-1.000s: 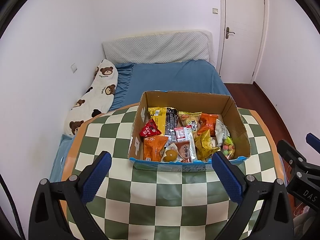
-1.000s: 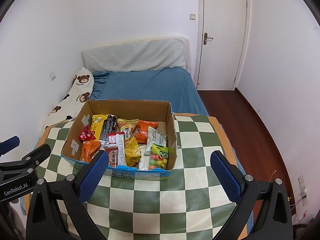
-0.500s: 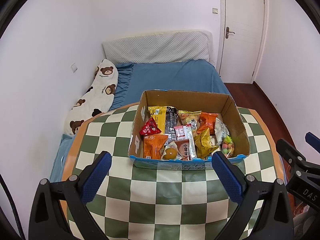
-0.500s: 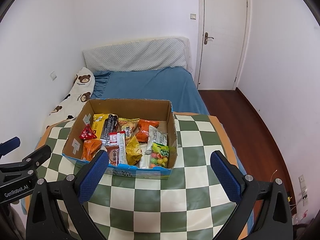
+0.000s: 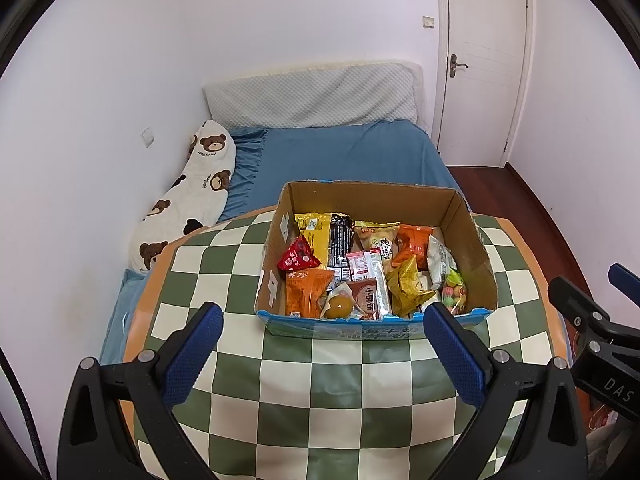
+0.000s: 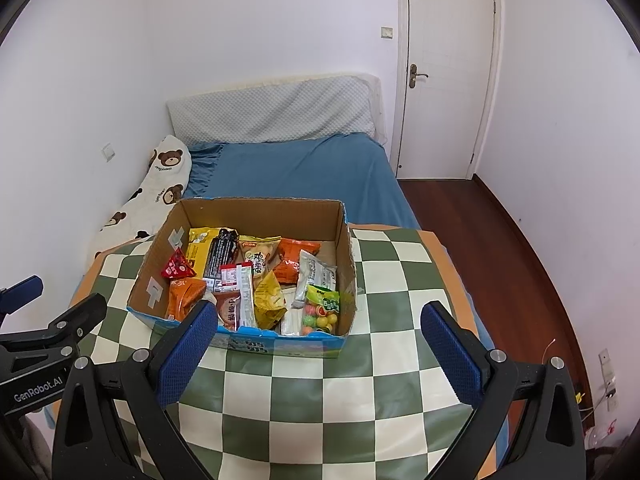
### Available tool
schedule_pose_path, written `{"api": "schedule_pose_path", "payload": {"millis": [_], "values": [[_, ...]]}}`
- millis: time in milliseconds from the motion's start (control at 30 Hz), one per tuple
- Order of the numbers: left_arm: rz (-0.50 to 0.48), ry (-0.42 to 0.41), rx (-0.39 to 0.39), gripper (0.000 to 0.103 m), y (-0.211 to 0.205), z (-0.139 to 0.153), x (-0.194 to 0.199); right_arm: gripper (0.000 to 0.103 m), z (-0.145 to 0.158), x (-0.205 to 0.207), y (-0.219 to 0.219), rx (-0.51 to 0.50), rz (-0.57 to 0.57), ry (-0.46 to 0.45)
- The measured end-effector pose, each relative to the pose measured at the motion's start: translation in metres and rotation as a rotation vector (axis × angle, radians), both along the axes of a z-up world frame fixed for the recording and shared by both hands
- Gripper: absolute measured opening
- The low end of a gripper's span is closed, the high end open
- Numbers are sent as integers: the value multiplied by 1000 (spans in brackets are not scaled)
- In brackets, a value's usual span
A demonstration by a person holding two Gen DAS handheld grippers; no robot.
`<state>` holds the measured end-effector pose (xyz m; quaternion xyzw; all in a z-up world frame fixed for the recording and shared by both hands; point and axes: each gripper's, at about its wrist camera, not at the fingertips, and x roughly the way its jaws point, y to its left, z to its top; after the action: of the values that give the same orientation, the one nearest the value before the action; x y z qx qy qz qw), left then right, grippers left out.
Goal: Organize snacks
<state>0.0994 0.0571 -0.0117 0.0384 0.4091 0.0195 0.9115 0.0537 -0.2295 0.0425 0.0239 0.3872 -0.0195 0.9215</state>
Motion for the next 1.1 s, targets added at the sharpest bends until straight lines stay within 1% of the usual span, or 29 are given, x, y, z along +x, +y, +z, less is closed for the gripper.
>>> {"api": "schedule_pose_path", "payload": {"millis": [1100], "values": [[-10, -19, -2, 103, -3, 4, -3, 103, 2, -4, 0, -5, -6, -12]]}}
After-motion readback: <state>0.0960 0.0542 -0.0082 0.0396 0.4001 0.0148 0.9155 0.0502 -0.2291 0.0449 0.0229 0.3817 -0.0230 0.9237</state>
